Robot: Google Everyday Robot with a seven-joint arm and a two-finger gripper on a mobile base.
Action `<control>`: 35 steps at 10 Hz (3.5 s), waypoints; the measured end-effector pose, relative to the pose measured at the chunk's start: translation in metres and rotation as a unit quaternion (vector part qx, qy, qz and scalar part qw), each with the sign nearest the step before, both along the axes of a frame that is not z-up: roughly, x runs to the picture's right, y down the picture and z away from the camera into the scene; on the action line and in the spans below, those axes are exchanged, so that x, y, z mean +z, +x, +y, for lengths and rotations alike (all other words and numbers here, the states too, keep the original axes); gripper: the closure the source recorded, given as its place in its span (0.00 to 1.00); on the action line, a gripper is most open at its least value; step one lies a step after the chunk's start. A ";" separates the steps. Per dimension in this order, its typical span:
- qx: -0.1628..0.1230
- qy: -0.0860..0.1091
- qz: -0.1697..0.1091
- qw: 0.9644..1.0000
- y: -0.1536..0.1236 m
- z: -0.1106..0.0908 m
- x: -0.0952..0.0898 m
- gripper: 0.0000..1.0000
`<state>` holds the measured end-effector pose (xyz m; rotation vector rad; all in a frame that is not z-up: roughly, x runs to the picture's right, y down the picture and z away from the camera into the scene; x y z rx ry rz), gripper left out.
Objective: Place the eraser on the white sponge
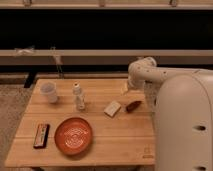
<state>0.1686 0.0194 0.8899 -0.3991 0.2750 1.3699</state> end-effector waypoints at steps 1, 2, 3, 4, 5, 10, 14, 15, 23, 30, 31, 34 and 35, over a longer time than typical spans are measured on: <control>0.000 0.000 0.000 1.000 0.000 0.000 0.000 0.20; 0.000 0.000 0.000 1.000 0.000 0.000 0.000 0.20; 0.000 0.000 0.000 1.000 0.000 0.000 0.000 0.20; 0.000 0.000 0.000 1.000 0.000 0.000 0.000 0.20; 0.000 0.000 0.000 1.000 0.000 0.000 0.000 0.20; 0.000 0.000 0.000 1.000 0.000 0.000 0.000 0.20; 0.000 0.000 0.000 1.000 0.000 0.000 0.000 0.20; 0.000 0.000 0.000 1.000 0.000 0.000 0.000 0.20; 0.000 0.000 0.000 1.000 0.000 0.000 0.000 0.20; -0.035 0.010 -0.005 0.999 -0.032 0.016 -0.047 0.20; -0.043 0.010 -0.012 0.999 -0.043 0.025 -0.062 0.20; -0.067 0.011 -0.039 0.997 -0.085 0.058 -0.115 0.20; -0.075 0.011 -0.049 0.996 -0.101 0.069 -0.134 0.20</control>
